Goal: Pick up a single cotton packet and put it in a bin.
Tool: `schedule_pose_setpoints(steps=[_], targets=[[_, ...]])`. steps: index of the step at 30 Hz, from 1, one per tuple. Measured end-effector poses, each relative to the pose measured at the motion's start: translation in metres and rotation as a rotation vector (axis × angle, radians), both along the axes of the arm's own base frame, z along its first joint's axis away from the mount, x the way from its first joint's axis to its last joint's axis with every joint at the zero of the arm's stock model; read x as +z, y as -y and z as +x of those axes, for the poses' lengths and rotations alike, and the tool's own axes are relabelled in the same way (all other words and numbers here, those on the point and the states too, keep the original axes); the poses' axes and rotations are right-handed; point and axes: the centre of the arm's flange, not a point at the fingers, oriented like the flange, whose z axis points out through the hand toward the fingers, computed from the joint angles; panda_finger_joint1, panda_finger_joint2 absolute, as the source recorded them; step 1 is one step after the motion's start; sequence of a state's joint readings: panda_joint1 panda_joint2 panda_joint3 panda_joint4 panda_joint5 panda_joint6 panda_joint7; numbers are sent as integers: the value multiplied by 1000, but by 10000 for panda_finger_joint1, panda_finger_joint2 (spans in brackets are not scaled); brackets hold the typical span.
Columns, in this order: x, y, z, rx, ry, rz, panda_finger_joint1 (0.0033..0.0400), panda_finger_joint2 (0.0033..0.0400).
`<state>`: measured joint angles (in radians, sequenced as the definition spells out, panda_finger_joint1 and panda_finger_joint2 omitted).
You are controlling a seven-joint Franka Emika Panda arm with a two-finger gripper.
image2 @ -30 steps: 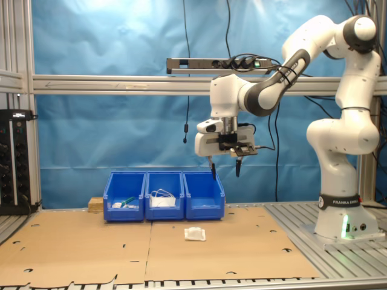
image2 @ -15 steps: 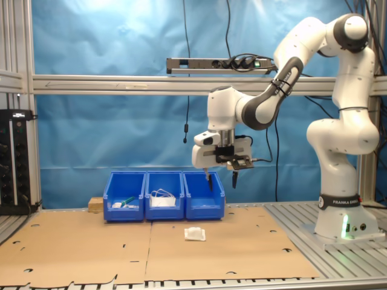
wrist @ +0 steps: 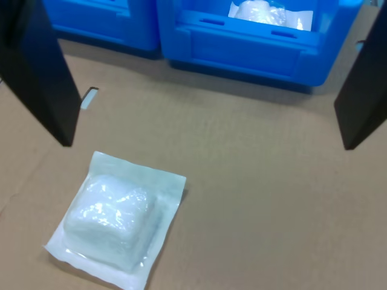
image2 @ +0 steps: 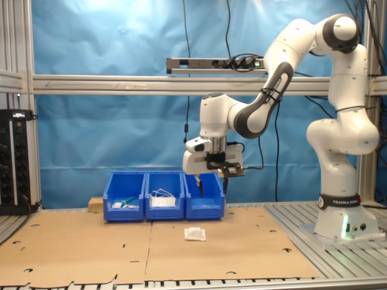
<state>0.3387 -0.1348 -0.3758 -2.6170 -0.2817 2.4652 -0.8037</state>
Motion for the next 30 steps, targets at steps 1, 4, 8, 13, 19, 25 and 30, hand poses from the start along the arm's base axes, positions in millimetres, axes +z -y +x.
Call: schedule_pose_setpoints(steps=[1, 4, 8, 13, 19, 25, 30], targets=[[-1, 0, 2, 0, 1, -2, 400, 400], [-5, 0, 7, 2, 7, -7, 400, 400], [-10, 0, 11, 5, 17, -10, 400, 400], [-18, 0, 14, 9, 24, -14, 400, 400], [-31, 0, 16, 13, 15, -23, 400, 400], [-43, 0, 19, 16, 10, -31, 400, 400], [-52, 1, 19, 19, 0, -36, 400, 400]])
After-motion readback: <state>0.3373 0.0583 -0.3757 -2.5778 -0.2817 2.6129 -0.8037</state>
